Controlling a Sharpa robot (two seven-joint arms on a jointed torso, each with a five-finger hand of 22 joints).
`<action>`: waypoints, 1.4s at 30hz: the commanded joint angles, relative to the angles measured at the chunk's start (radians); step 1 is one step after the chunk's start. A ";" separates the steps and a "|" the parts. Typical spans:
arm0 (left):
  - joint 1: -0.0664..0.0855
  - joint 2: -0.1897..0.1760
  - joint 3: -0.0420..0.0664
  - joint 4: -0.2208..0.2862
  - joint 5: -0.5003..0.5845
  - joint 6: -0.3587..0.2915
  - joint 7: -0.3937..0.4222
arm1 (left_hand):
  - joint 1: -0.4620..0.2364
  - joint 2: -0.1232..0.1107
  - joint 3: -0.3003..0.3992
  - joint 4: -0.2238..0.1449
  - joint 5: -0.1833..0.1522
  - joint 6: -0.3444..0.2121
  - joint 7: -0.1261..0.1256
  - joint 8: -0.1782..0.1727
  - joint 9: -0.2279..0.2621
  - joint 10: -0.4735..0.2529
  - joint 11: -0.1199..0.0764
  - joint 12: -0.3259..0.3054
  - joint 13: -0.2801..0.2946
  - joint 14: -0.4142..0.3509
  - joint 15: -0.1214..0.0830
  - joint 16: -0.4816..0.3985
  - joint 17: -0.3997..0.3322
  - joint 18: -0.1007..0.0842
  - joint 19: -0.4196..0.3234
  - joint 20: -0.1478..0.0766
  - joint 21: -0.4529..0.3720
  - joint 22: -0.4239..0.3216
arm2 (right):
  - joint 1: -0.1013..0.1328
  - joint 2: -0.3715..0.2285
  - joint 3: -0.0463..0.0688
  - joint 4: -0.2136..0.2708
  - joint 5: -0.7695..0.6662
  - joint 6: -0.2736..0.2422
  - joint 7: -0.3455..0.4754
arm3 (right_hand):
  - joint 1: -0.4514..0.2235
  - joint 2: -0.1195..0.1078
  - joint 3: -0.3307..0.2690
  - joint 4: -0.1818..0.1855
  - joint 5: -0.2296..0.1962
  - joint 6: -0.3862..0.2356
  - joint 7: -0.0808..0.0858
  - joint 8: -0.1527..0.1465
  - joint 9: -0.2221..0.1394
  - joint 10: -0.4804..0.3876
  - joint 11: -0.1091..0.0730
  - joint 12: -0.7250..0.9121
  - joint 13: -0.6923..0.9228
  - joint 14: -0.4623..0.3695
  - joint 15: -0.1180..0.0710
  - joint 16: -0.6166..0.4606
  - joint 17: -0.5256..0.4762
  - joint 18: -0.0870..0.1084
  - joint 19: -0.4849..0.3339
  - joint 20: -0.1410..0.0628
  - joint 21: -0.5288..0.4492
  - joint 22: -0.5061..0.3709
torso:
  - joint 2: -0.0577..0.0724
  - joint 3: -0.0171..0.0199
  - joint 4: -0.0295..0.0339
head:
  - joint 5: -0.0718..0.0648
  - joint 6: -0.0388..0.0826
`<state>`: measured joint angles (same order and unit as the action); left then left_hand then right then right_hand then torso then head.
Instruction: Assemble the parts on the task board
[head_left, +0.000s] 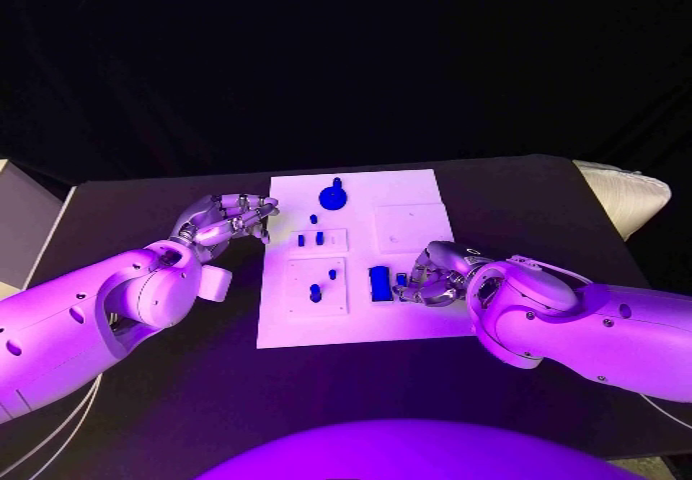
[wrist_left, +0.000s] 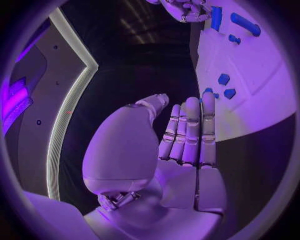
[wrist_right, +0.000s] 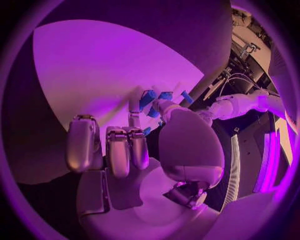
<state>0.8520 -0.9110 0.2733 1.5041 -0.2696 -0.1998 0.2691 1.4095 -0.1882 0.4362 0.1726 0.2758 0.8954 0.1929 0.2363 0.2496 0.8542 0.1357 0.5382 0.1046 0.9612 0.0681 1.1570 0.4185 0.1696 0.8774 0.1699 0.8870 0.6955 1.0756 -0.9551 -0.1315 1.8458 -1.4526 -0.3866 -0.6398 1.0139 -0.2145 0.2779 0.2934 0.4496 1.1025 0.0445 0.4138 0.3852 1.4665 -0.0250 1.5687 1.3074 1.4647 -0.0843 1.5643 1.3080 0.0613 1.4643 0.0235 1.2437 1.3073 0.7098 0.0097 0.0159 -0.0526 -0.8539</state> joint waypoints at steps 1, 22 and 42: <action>0.000 0.002 0.001 0.002 0.004 0.007 0.006 | 0.002 0.005 0.001 0.003 0.004 0.000 -0.003 0.007 -0.002 -0.006 0.001 0.004 -0.001 -0.007 0.001 -0.004 -0.001 0.014 0.006 -0.002 -0.006 -0.001 | -0.001 0.001 0.000 -0.001 -0.003 -0.038 0.011 | -0.028 0.012 -0.067 0.001 -0.027 -0.002 0.004 0.003 -0.004 0.104 0.002 0.002 0.263 0.106 0.002 0.007 0.263 0.000 0.026 0.001 -0.010 0.105 | 0.000 0.0002 0.0000 | 0.000 0.000; -0.001 0.003 0.001 0.000 0.004 0.005 0.006 | 0.002 0.006 0.001 0.003 0.004 0.000 -0.003 0.007 -0.002 -0.006 0.001 0.004 -0.001 -0.007 0.001 -0.004 -0.001 0.014 0.006 -0.002 -0.006 -0.002 | -0.001 -0.058 0.000 0.026 0.057 -0.186 0.145 | 0.170 0.108 -0.293 -0.003 -0.052 -0.024 0.008 0.003 -0.016 0.104 0.005 0.002 0.263 0.106 0.004 0.007 0.263 0.002 0.027 0.003 -0.033 0.105 | 0.000 0.0022 -0.0017 | -0.005 0.005; -0.010 0.004 0.001 0.001 0.004 0.008 0.005 | 0.003 0.006 0.002 0.005 0.004 -0.001 -0.002 0.007 -0.002 -0.007 0.002 0.005 -0.001 -0.007 0.001 -0.004 -0.001 0.014 0.006 -0.002 -0.007 -0.002 | -0.011 -0.092 0.000 0.027 0.164 -0.077 0.229 | 0.382 0.040 -0.260 -0.002 -0.302 0.027 -0.020 0.069 0.057 0.104 -0.017 0.002 0.263 0.106 -0.012 0.007 0.263 0.004 0.028 -0.008 -0.046 0.109 | 0.000 0.0014 0.0002 | -0.004 0.006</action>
<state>0.8421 -0.9092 0.2733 1.5026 -0.2696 -0.2004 0.2683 1.4095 -0.1883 0.4362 0.1725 0.2757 0.8954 0.1929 0.2406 0.2489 0.8543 0.1358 0.5380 0.1048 0.9613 0.0681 1.1570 0.4188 0.1695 0.8774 0.1698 0.8870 0.6946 1.0671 -1.0488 -0.1316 1.8741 -1.2990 -0.5025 -0.4217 1.3865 -0.1722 0.0116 0.2910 0.1507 1.1255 0.0250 0.4778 0.4381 1.4666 -0.0360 1.5687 1.3080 1.4666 -0.0906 1.5643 1.3076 0.0613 1.4643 0.0236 1.2017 1.3078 0.7097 0.0115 0.0156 -0.0571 -0.8474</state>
